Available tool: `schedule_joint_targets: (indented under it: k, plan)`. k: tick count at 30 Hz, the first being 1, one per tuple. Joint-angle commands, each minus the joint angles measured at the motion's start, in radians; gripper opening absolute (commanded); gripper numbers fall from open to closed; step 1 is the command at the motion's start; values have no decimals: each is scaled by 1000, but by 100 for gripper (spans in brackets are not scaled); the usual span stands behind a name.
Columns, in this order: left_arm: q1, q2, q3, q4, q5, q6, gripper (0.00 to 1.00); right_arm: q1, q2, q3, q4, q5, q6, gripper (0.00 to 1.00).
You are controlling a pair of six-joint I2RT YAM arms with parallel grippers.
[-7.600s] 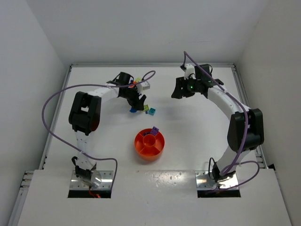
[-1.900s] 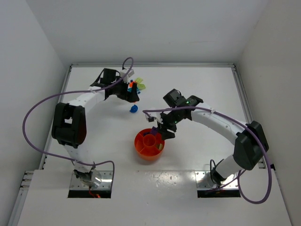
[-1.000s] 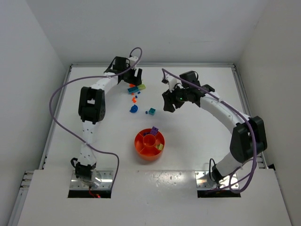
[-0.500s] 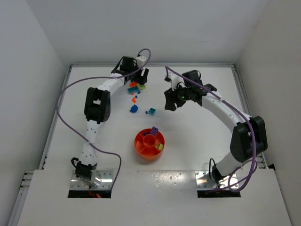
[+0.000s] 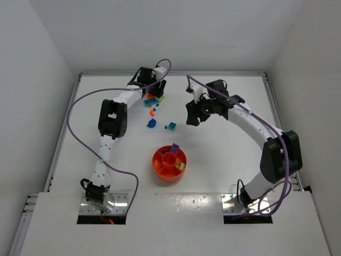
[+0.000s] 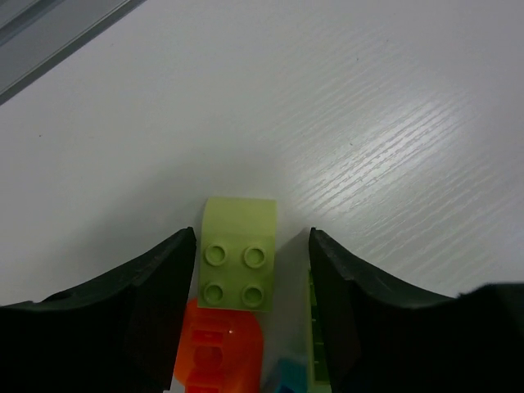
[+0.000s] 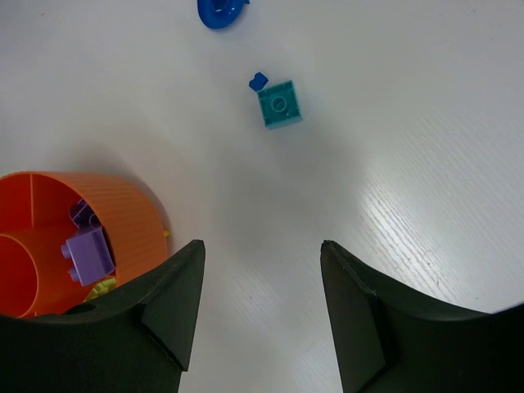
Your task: Sort the legos into containers by color
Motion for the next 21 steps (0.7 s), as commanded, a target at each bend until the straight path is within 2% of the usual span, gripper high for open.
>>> schedule_joint_targets:
  k: [1, 4, 8, 9, 12, 14, 16, 21]
  plan:
    - [0, 2, 41, 7, -37, 8, 62, -5, 10, 45, 15, -22, 0, 59]
    - [0, -28, 17, 7, -37, 29, 48, -5, 10, 45, 24, -22, 0, 59]
    - [0, -86, -46, -28, -46, 51, 40, -5, 19, 54, 48, -22, 29, 59]
    - [0, -102, -69, -37, -37, 63, 34, -5, 19, 54, 48, -22, 41, 59]
    - [0, -158, -150, -37, -17, 72, 22, -15, 28, 63, 94, -22, 118, 59]
    - [0, -191, -209, -37, 19, 72, 19, -34, 41, 74, 125, -22, 198, 59]
    - [12, -264, -296, -13, 127, 72, 19, -48, 62, 117, 151, -33, 289, 59]
    - [35, -479, -522, 160, 291, -47, 19, -85, 123, 173, 218, -132, 459, 59]
